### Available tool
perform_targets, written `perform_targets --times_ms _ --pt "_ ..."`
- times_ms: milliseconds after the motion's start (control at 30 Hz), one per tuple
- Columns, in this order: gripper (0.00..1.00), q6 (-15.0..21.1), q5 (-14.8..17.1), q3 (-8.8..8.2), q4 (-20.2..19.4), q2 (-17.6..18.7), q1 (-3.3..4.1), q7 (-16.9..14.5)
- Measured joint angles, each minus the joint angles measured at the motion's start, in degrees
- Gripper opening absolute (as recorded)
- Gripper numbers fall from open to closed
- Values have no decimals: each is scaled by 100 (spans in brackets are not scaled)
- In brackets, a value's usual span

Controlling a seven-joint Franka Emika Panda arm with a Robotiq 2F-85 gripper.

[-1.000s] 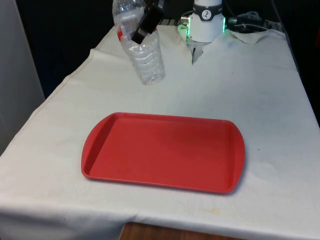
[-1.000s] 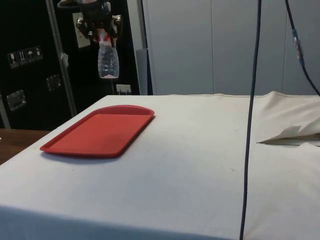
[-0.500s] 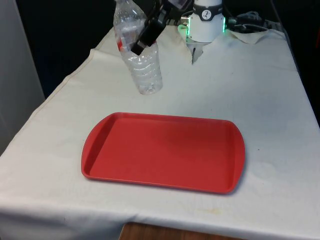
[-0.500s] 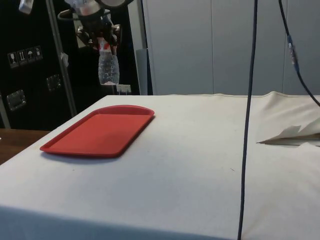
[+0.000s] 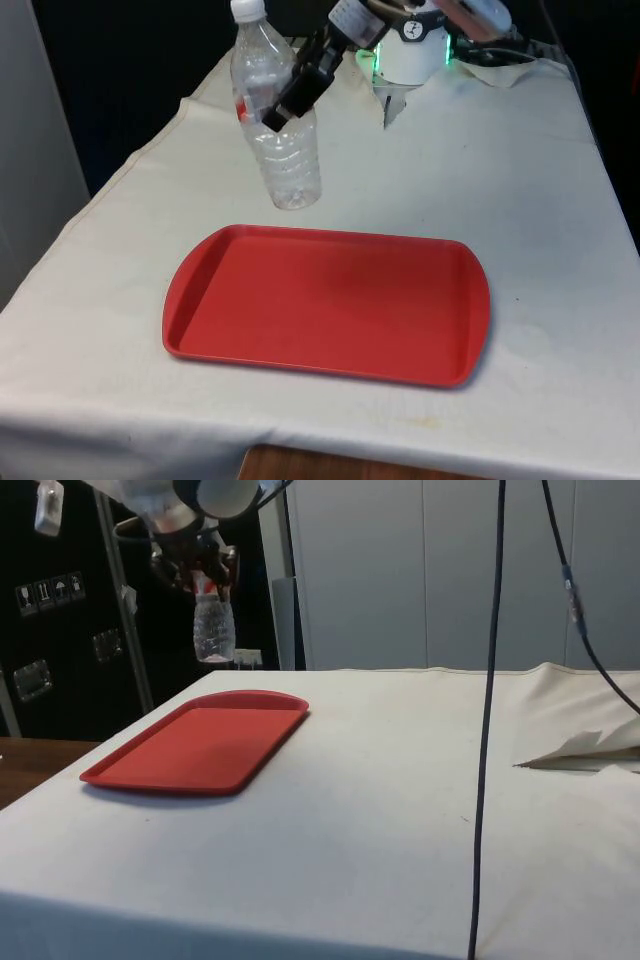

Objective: Place the bottle upright on the tray.

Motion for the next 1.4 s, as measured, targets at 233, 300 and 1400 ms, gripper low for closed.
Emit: perform_targets --times_ms 233,300,1400 --pt "3 -80 -155 40 115 160 23 212" --pt "3 -115 -235 57 178 246 40 315" --pt "3 -441 -745 321 590 1089 143 1175"
